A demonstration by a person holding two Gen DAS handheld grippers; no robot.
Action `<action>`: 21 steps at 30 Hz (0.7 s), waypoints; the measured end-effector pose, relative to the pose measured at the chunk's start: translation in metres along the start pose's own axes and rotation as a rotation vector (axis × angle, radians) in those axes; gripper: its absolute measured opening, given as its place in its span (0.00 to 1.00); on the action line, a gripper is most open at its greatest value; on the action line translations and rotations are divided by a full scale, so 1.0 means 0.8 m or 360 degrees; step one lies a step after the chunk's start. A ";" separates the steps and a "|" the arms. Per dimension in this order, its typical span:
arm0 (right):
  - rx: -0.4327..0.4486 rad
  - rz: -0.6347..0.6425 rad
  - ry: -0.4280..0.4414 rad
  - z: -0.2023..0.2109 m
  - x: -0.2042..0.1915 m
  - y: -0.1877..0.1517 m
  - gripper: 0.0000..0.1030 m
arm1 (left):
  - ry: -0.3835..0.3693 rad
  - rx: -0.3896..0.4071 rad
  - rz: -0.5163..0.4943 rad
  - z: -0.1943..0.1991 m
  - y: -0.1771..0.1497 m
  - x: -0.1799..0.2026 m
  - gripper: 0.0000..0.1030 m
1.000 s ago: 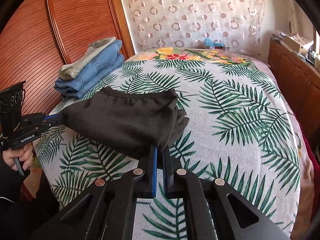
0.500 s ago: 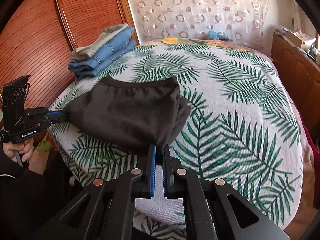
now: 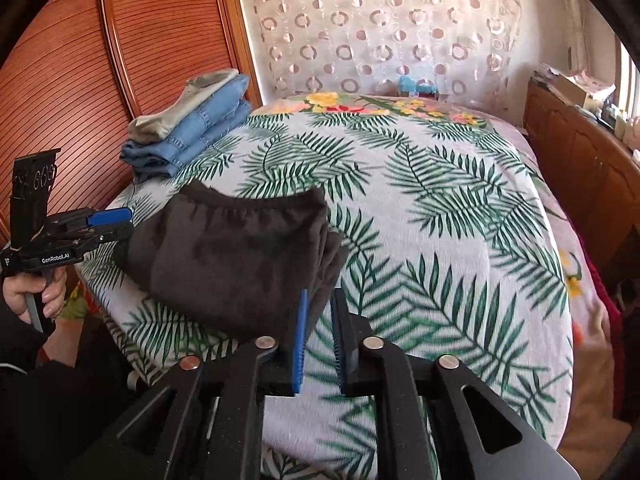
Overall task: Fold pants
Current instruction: 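Open both grippers and press the folded shorts flat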
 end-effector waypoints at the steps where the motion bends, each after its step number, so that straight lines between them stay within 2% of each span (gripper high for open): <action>1: 0.0003 -0.0006 0.0003 -0.005 0.000 0.004 0.18 | -0.0016 -0.0002 -0.0003 -0.005 0.005 -0.001 0.47; 4: 0.0009 -0.0004 0.0022 -0.024 -0.005 0.019 0.21 | -0.0057 -0.0053 0.0024 -0.022 0.014 -0.005 0.47; 6: 0.0013 0.0007 0.0028 -0.037 -0.009 0.029 0.26 | -0.0026 -0.0064 0.0008 -0.029 0.017 -0.007 0.47; 7: 0.0014 0.0012 0.0028 -0.045 -0.011 0.034 0.30 | -0.0003 -0.0069 -0.0009 -0.033 0.018 -0.007 0.58; 9: 0.0000 0.0015 0.0029 -0.061 -0.014 0.043 0.32 | 0.0005 -0.0059 -0.0003 -0.036 0.018 -0.010 0.81; 21: -0.0142 0.0013 0.0012 -0.133 -0.026 0.074 0.32 | 0.0034 -0.0041 -0.0004 -0.041 0.025 -0.017 0.82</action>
Point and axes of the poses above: each gripper's, at about its wrist camera, not at the fingertips, and z roughly against the way its jaws point, x to its right, y to its top, the point moved 5 cm from there along -z, roughly the way its jaws point, and after that the axes turned 11 degrees about -y, right-handed, at the moved point
